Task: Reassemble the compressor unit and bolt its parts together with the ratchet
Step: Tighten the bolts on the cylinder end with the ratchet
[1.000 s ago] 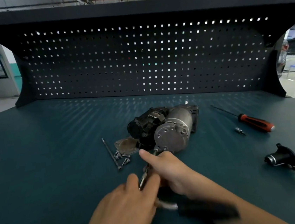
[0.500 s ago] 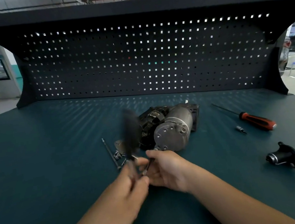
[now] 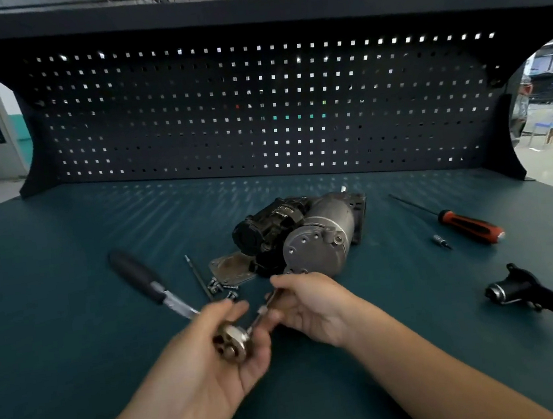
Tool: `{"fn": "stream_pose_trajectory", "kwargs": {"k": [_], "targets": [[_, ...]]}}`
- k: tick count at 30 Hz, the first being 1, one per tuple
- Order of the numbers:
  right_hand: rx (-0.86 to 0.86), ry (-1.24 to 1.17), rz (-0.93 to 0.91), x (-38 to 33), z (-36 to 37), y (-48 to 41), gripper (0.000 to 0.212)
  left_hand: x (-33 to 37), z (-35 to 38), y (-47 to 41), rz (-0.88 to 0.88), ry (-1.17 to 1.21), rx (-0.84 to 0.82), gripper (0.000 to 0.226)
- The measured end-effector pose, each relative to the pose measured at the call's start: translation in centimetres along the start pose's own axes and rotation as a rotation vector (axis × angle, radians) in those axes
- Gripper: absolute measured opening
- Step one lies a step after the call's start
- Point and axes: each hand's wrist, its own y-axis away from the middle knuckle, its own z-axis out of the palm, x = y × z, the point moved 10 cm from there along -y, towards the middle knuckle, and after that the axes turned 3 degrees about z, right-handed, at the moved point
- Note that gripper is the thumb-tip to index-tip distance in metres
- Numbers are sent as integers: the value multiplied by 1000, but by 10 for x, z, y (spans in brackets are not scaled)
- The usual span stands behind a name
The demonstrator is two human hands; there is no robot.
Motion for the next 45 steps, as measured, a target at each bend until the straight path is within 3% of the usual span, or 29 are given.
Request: {"fn": "stream_pose_trajectory", "kwargs": {"k": [1,3,4,7,8,10,12,14,15,17,18,19,21,24,26,28,29,30,31,33,35,36,38,40,44,45], "targets": [[-6,17,4,-1,0,1,26,1,2,0,-32,40,-3,20],[12,165,-4,-1,-1,1,31,9,0,0,22,-224,-21,19],[22,246,-17,-1,-2,1,35,18,0,1,107,-513,-37,23],[50,328,-88,-6,-3,4,44,19,37,17,567,-1722,-244,40],[67,322,-109,-7,-5,3,45,13,46,20,679,-1993,-253,53],[106,297,-111,-6,-9,0,42,-3,54,19,720,-2258,-299,66],[103,255,-70,-2,-7,-5,36,0,49,16,674,-2183,-261,69],[79,194,-30,2,-2,-5,33,22,36,15,635,-1594,-179,64],[66,145,-15,3,0,-5,31,33,22,13,527,-1218,-45,55],[52,18,18,4,1,-4,25,14,3,0,188,-459,18,30],[42,-33,36,5,1,-4,23,13,5,0,122,-234,23,19],[29,-60,49,6,2,-4,22,15,8,1,105,-178,20,15],[16,-19,50,7,3,-4,21,26,11,-2,184,-492,-49,18],[24,140,-46,2,-1,-2,29,35,48,19,601,-1595,-257,34],[34,212,-131,-5,-3,2,39,14,59,24,909,-2243,-336,62],[56,233,-170,-9,-5,3,38,19,62,23,884,-2361,-232,83],[65,242,-167,-10,-5,3,39,20,59,19,839,-2333,-220,83],[75,262,-152,-9,-4,2,40,23,61,24,926,-2159,-250,76],[88,288,-130,-9,-4,1,39,33,56,24,867,-1913,-222,67],[103,291,-73,-4,-4,0,30,43,26,16,589,-1286,-64,50],[103,236,-27,-1,-5,0,26,22,4,4,191,-486,-24,33],[106,203,-14,0,-6,0,26,11,3,0,52,-228,-20,26],[101,161,17,3,-8,-1,25,6,6,-1,-54,-21,-6,22],[88,181,23,5,-7,-1,22,13,6,-2,12,-243,-20,21],[141,331,-86,-2,-11,-2,33,15,44,18,592,-1825,-295,40],[165,324,-106,-3,-12,-3,32,6,47,19,679,-2075,-299,47]]}}
